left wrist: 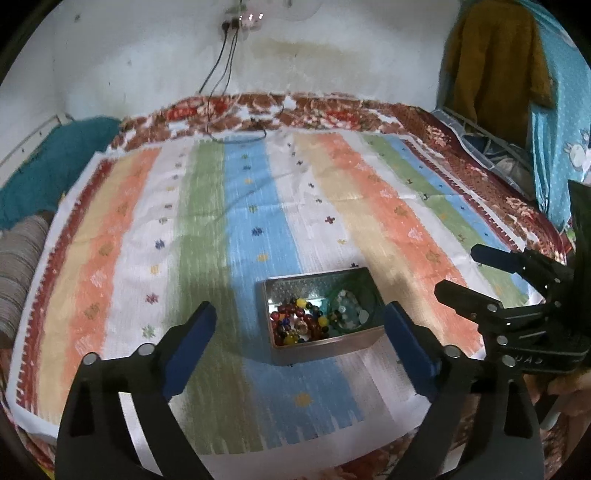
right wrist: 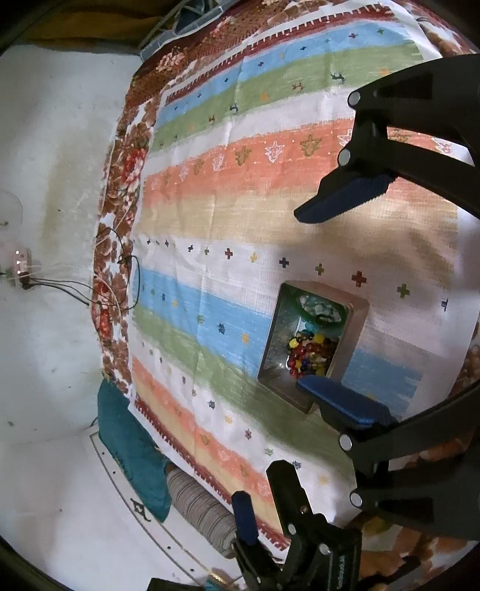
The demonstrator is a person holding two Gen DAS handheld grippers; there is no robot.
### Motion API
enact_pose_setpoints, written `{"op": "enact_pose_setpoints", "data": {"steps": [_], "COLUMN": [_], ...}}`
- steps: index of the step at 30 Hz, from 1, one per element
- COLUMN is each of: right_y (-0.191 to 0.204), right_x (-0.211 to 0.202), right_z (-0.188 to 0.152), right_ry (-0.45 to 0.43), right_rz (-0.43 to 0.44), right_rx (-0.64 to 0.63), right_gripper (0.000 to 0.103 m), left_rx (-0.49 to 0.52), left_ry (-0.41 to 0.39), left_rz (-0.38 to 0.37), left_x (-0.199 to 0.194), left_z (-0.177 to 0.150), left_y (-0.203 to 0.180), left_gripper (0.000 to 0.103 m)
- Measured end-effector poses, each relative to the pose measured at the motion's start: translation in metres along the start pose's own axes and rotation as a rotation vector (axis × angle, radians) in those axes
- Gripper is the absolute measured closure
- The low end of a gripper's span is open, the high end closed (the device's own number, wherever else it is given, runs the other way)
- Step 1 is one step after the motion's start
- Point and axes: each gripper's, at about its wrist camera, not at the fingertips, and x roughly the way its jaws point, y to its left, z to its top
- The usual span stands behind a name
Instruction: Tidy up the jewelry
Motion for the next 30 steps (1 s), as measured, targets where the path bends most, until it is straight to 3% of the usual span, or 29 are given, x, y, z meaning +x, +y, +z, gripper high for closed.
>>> {"op": "enact_pose_setpoints", "data": {"steps": [8, 30], "right_y": [-0.003, 0.005], "right_x": [-0.014, -0.027], "right_z": [-0.009, -0.027], "right_ry": [-0.024, -0.033], "right_rz": [0.040, 0.093], "right_rx": [0.014, -0.023], "right_gripper": [0.008, 0.008], "left_rx": [0.030, 0.051], "left_ry": [-0.052, -0.051], "left_rz": [0.044, 0.091], "left_x": [-0.013, -0.021], "left_z": [-0.009, -0.029], "left_y": [-0.008, -0.018], "left_gripper": [0.006, 0.006]}}
